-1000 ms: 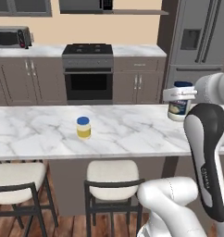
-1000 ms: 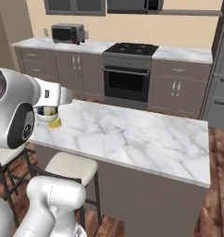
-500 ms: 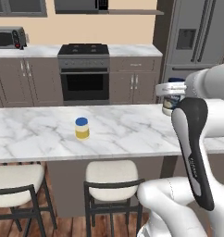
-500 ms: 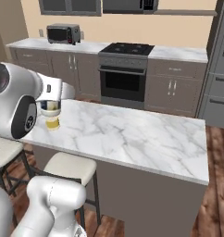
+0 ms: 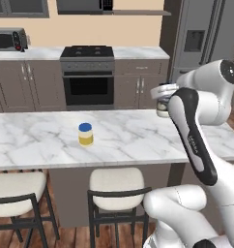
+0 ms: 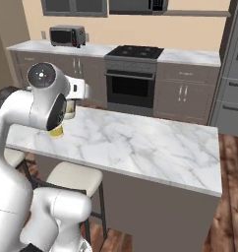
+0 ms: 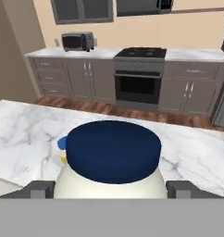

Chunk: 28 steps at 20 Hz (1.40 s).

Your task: The dining table condiment station is running low on mayonnaise. Refill the condiment station by opening the cabinet and taking the mayonnaise from the cabinet and placing it on the dining table.

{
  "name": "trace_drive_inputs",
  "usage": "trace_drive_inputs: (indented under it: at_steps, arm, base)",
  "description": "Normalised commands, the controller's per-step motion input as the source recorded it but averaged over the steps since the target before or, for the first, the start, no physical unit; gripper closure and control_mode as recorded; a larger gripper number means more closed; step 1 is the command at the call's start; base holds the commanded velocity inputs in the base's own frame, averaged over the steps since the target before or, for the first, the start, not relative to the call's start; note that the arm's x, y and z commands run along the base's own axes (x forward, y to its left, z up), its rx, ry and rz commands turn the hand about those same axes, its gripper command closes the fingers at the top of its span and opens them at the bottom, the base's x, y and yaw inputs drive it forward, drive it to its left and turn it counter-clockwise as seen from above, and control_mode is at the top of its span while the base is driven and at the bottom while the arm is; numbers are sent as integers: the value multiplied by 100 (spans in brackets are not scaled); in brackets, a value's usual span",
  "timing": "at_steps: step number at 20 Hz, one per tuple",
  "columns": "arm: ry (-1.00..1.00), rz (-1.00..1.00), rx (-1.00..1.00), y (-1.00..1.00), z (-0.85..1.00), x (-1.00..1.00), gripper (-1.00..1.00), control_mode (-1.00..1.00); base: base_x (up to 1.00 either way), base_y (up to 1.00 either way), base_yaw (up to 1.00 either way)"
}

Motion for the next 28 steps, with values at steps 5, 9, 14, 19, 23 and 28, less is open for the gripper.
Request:
trace_drive_inputs:
  at_steps: [5, 9, 14, 19, 23, 28]
  arm:
    - [13, 43, -1, 2, -46, 64, 100, -100]
    - [9, 43, 0, 4, -41, 60, 100, -100]
    - [2, 23, 1, 43, -9, 11, 100, -100]
    - [1, 12, 6, 44, -38, 0, 100, -100]
    - [0, 14, 5, 27, -63, 4, 100, -100]
    - [-1, 11, 10, 18, -43, 21, 100, -100]
  base:
    - [0, 0, 0]
    - [0, 0, 0]
    - [0, 0, 0]
    - [0, 0, 0]
    - [0, 0, 0]
    - [0, 0, 0]
